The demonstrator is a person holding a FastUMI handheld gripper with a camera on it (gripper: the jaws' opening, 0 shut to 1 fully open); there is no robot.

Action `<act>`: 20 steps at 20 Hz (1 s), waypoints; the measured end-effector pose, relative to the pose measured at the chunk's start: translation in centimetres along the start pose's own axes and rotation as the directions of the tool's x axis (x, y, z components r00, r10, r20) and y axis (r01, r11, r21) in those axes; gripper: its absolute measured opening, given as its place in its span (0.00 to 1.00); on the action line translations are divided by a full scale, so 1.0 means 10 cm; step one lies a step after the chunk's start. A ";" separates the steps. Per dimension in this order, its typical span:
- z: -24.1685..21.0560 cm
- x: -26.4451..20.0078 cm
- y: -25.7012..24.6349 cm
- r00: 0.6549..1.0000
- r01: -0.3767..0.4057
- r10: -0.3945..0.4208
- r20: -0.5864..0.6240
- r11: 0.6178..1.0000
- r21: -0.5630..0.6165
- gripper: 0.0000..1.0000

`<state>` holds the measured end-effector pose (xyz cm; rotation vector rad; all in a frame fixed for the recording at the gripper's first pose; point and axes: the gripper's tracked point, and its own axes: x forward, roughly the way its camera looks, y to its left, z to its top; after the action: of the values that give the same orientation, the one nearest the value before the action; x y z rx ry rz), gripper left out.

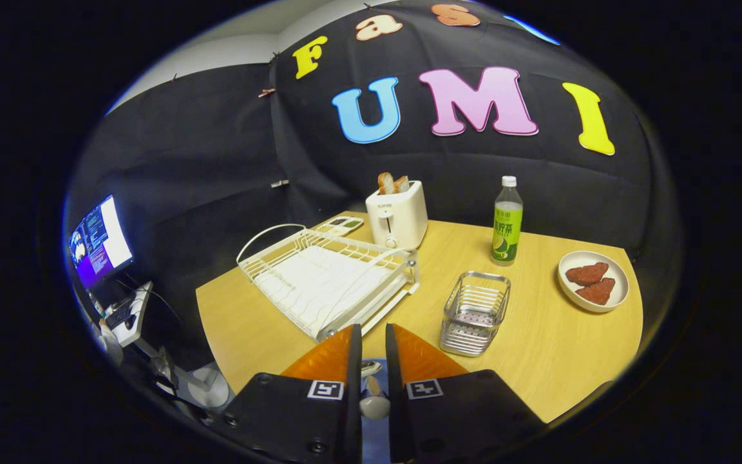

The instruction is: Take the plate from the dish rack, then take the spoon from the basket and place it into the plate.

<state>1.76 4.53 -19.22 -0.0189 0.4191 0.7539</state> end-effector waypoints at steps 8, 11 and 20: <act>-0.37 0.03 -0.02 0.997 -0.006 0.006 -0.078 1.000 0.000 0.21; -0.47 0.00 -0.03 0.995 -0.009 0.009 -0.102 1.000 -0.006 0.21; -0.36 -0.05 -0.09 0.995 0.014 -0.010 -0.094 0.999 0.041 0.66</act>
<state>0.69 2.93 -22.48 -0.0183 0.5238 0.7341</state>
